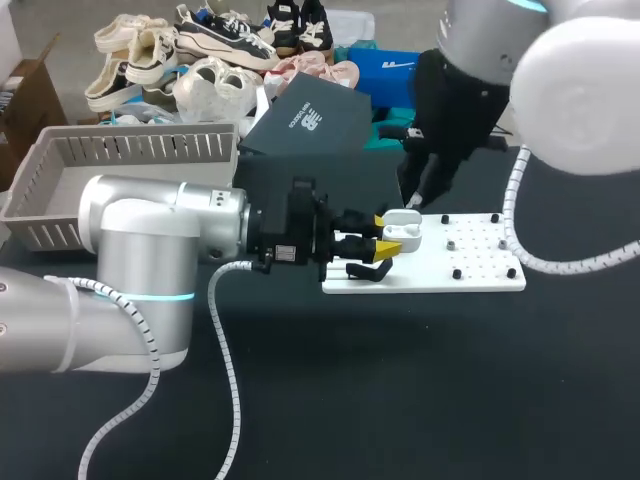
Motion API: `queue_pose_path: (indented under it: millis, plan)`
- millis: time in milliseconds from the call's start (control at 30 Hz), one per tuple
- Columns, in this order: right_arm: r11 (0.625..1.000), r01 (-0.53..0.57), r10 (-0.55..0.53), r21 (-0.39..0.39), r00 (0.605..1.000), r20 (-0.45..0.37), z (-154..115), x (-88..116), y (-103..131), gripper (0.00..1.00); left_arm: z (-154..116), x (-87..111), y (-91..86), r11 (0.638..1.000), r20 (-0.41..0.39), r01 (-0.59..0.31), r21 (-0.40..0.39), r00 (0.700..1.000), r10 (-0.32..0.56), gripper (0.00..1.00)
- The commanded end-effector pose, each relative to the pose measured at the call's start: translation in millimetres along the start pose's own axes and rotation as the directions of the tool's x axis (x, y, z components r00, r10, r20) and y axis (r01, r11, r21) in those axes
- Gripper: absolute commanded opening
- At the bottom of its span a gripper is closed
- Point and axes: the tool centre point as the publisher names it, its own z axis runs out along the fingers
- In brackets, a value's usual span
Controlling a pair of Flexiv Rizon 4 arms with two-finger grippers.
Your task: Pick up each earbud case from the left stands, insert the matching earbuds, close the lid, and place the case in the box.
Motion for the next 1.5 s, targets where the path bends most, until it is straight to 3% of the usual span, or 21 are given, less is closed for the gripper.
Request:
queue_pose_path:
  millis: [33, 833, 1133, 1500]
  plan:
    - [1.000, 0.017, -0.015, 0.011, 0.983, -0.183, 5.9, -7.9, 3.3, 0.00, -0.3, 0.3, 0.8, 1.000, 0.001, 0.000, 0.002, 1.000, 0.000, 0.00]
    - [1.000, 0.021, -0.017, 0.017, 0.979, -0.205, 15.6, -8.4, -1.9, 0.00, -0.3, 0.3, 0.8, 1.000, 0.001, 0.000, 0.002, 1.000, 0.000, 0.00]
    - [0.965, 0.263, -0.261, -0.001, 0.956, -0.132, 21.2, -1.7, -7.7, 0.00, -0.3, 0.3, 0.8, 1.000, 0.001, 0.000, 0.002, 1.000, 0.000, 0.00]
    - [0.944, 0.330, -0.331, -0.026, 0.936, -0.123, 26.3, -1.7, -6.5, 0.00, -0.3, 0.3, 0.8, 1.000, 0.001, 0.000, 0.002, 1.000, 0.000, 0.00]
